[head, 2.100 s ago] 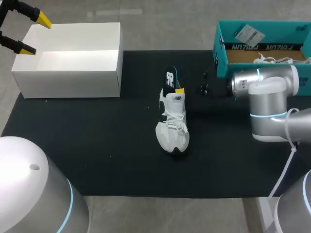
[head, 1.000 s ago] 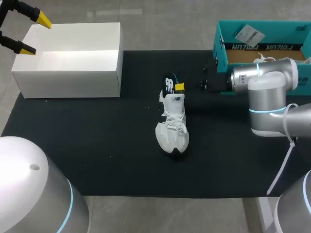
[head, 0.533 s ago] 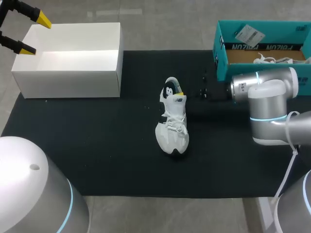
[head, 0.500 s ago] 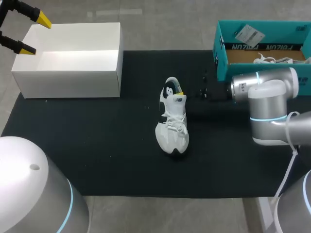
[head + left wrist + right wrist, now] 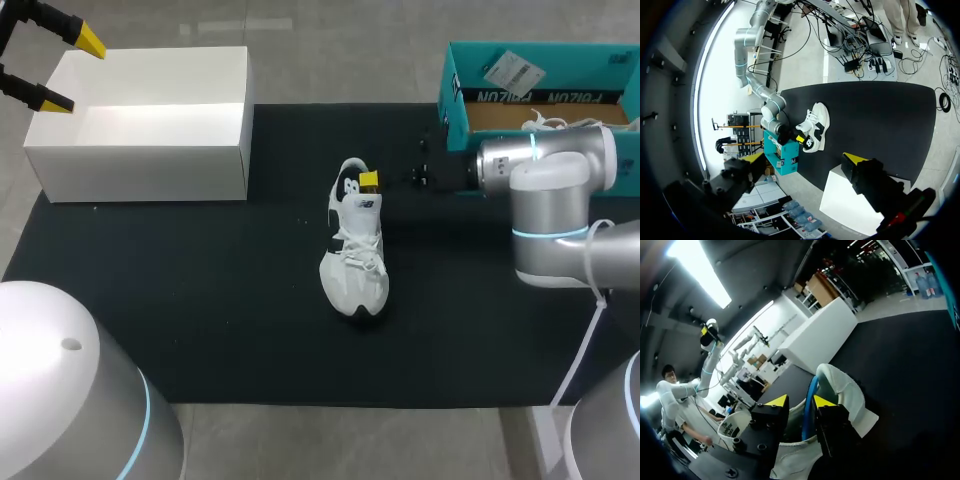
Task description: Take the shoe out of the shoebox, open the shoe tongue, remove and reinsert the insole, then place the shoe into the shoebox
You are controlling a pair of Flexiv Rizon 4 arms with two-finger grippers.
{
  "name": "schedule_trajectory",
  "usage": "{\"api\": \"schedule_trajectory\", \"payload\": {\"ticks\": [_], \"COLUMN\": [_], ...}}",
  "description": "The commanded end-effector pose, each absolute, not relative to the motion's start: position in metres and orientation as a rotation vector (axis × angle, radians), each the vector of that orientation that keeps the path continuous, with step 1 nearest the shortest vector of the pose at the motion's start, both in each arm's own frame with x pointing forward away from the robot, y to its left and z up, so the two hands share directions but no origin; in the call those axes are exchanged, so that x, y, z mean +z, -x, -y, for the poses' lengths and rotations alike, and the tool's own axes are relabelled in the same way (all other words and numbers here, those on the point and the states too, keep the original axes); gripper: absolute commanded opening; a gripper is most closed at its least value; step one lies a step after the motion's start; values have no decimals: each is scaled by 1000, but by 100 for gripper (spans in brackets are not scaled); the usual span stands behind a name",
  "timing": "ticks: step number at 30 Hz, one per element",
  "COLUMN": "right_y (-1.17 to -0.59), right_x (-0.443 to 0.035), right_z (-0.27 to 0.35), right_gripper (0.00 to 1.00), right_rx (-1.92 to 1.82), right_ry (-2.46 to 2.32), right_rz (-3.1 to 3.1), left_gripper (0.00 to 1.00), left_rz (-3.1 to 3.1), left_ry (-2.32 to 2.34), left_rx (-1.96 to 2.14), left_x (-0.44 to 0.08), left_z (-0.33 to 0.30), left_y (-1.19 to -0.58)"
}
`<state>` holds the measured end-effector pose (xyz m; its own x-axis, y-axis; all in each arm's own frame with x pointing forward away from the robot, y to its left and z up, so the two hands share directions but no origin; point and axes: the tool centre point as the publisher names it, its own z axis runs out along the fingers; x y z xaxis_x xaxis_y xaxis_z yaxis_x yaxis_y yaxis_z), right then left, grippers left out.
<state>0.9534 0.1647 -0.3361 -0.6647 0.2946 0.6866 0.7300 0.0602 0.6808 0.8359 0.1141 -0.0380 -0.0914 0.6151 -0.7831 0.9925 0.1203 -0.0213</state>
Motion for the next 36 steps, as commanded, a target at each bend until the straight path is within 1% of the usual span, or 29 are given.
{"api": "schedule_trajectory", "payload": {"ticks": [1,2,4,6,26,27,28,29,30,36], "right_y": [-959,-959,-958,-957,-923,-923,-924,-925,-927,-931], "right_x": [-341,-342,-344,-346,-362,-362,-361,-360,-358,-353], "right_z": [-170,-170,-170,-169,-171,-171,-171,-171,-171,-172], "right_gripper": [22,19,7,0,0,18,41,60,100,100], "right_rx": [-1626,-1625,-1624,-1623,-1532,-1533,-1539,-1541,-1543,-1551], "right_ry": [1021,1021,1028,1037,1093,1095,1096,1095,1095,1093], "right_rz": [1975,1974,1967,1961,1926,1927,1930,1938,1944,1966], "left_gripper": [100,100,100,100,100,100,100,100,100,100], "left_rz": [-1783,-1783,-1783,-1783,-1783,-1783,-1783,-1783,-1783,-1783], "left_ry": [-1567,-1567,-1567,-1567,-1567,-1567,-1567,-1567,-1567,-1567], "left_rx": [-779,-779,-779,-779,-779,-779,-779,-779,-779,-779], "left_x": [-37,-37,-37,-37,-37,-37,-37,-37,-37,-37], "left_z": [-114,-114,-114,-114,-114,-114,-114,-114,-114,-114], "left_y": [-838,-838,-838,-838,-838,-838,-838,-838,-838,-838]}}
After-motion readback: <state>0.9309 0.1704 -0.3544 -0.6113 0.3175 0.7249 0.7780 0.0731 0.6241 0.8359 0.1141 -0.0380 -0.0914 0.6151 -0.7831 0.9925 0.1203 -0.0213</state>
